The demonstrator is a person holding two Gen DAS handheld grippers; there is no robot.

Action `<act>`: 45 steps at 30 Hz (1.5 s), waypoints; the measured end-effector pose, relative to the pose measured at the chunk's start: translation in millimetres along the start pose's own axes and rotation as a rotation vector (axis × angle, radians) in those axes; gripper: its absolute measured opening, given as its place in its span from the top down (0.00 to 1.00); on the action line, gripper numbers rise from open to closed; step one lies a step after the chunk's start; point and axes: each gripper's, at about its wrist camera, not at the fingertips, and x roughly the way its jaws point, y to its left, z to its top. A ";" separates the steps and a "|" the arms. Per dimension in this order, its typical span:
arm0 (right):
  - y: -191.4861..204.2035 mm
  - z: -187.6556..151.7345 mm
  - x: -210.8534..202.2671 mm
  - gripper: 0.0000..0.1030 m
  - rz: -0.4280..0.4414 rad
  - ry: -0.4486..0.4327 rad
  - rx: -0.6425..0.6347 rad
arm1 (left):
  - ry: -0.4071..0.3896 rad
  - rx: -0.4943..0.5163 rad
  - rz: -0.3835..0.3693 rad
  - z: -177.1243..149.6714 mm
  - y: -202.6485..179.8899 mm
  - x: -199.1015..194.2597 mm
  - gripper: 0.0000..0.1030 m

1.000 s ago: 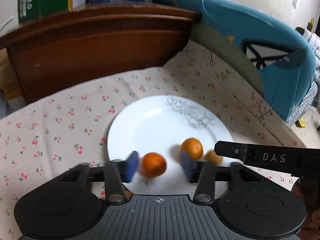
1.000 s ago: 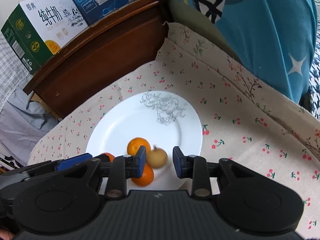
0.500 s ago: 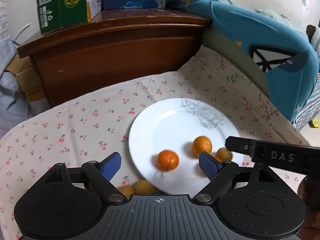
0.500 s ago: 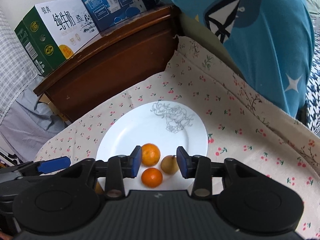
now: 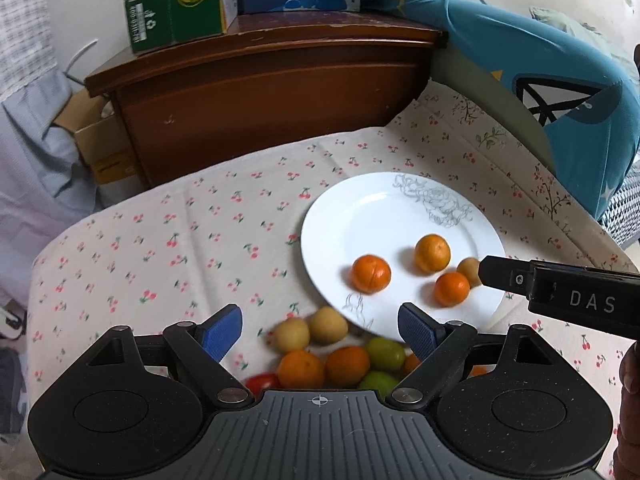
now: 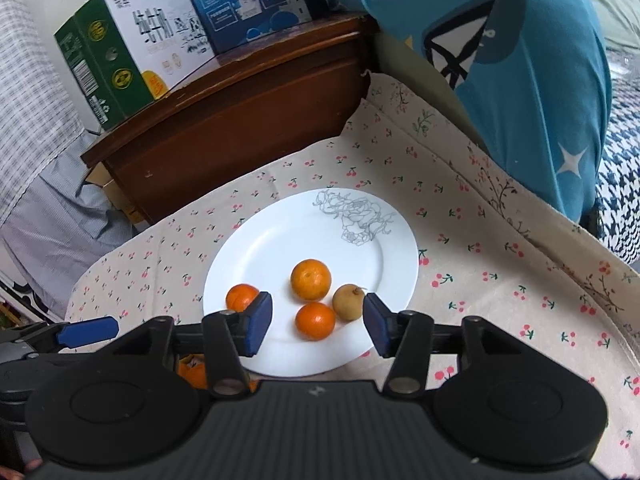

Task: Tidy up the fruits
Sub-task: 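Withdraw both tools from the plate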

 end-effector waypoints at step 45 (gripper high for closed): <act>3.9 -65.4 -20.6 0.50 0.040 0.103 -0.064 | 0.036 0.017 -0.044 -75.9 48.4 -28.1 0.16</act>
